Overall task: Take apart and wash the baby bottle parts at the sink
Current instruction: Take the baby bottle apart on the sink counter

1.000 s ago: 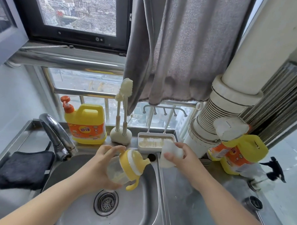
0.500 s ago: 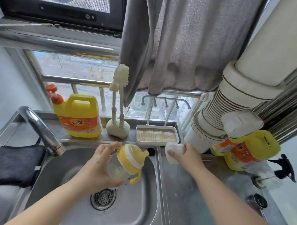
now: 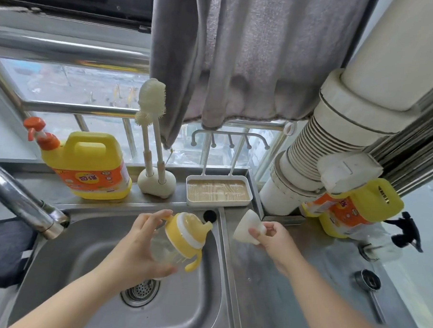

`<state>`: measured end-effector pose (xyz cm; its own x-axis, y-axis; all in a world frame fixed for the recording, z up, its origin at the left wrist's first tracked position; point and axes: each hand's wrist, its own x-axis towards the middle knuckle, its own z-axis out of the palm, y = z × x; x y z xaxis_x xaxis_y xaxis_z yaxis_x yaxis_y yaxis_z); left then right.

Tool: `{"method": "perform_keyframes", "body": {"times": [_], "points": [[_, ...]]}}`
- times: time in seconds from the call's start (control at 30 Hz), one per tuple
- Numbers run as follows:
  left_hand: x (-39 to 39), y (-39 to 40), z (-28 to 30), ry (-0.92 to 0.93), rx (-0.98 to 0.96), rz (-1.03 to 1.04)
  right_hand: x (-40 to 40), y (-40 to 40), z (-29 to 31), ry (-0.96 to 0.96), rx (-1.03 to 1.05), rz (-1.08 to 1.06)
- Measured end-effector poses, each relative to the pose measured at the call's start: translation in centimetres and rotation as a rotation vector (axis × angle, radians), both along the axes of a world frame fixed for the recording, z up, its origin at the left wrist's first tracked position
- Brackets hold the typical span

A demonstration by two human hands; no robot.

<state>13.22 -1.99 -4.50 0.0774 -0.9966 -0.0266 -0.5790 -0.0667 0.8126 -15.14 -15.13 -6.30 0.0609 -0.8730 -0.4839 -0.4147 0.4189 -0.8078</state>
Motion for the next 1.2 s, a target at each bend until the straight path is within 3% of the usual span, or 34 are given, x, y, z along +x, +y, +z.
{"method": "perform_keyframes", "body": {"times": [0.13, 0.3, 0.5, 0.7, 0.87, 1.1, 1.2], "points": [[-0.7, -0.4, -0.5, 0.028, 0.012, -0.007, -1.3, 1.5, -1.4, 0.057, -0.068, -0.098], [-1.6, -0.6, -0.7, 0.014, 0.016, -0.045, -1.2, 2.6, -2.2, -0.027, -0.106, -0.138], [-3.2, -0.6, -0.7, 0.019, 0.046, -0.066, -0.9, 3.7, -1.9, -0.033, -0.116, 0.074], [-6.0, -1.0, -1.7, -0.002, 0.102, -0.122, -2.9, 4.5, -3.7, 0.061, -0.214, 0.207], [-7.8, -1.4, -1.9, -0.03, 0.12, -0.137, -4.0, 5.5, -3.8, 0.142, -0.272, 0.163], [-8.3, -0.7, -1.6, -0.056, 0.107, -0.146, -5.1, 6.0, -3.9, 0.49, -0.366, 0.216], [-8.5, -0.4, -1.8, -0.048, 0.086, -0.145, -5.4, 6.3, -5.0, 0.53, -0.368, 0.279]]}}
